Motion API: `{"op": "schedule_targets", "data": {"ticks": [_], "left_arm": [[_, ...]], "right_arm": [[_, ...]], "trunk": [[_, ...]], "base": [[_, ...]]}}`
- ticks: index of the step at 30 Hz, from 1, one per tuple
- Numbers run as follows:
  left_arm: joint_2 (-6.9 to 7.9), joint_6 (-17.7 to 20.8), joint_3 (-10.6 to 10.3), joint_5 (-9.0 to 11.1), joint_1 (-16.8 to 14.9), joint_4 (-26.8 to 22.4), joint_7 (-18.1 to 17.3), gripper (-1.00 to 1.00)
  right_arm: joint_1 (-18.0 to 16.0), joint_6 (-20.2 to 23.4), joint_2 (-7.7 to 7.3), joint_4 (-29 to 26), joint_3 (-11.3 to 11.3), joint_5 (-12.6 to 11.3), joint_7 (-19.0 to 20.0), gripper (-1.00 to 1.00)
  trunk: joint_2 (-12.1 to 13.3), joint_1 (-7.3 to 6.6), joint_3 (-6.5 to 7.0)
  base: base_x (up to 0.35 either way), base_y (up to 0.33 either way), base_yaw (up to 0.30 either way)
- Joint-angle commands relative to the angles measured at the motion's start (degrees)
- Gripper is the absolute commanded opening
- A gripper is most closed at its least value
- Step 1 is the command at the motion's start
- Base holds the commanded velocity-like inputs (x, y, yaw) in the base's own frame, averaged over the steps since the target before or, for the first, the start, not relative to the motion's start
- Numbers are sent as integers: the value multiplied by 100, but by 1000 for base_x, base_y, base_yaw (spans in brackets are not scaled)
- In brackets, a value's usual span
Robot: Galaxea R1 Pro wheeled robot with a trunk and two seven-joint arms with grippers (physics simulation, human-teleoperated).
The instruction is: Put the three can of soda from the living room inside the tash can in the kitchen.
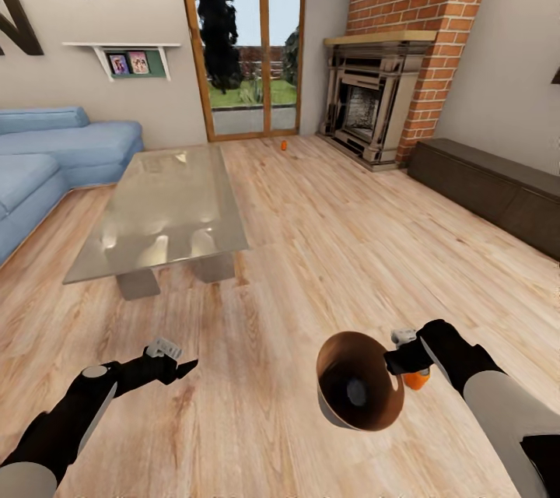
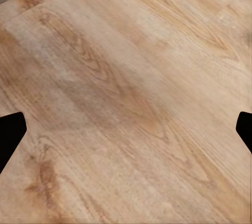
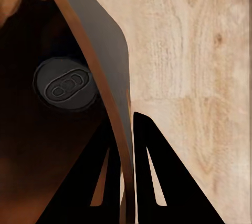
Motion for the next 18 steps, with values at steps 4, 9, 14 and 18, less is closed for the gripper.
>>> {"op": "schedule_targets", "data": {"ticks": [4, 9, 14, 18], "left_arm": [[0, 0, 0, 0, 0, 44, 0, 100], [0, 0, 0, -7, 0, 61, 0, 100], [0, 0, 0, -8, 0, 66, 0, 100], [0, 0, -2, -9, 0, 67, 0, 100]], "right_arm": [[0, 35, -9, 0, -13, -102, 38, -100], [-2, 35, -9, 0, -13, -102, 38, -100], [-2, 35, -9, 0, -13, -102, 38, -100], [-2, 35, -6, 0, -13, -102, 38, -100]], "trunk": [[0, 0, 0], [0, 0, 0], [0, 0, 0], [0, 0, 0]], "base": [[-139, -183, 0], [-239, -189, 0], [-259, -186, 0], [-263, -185, 0]]}}
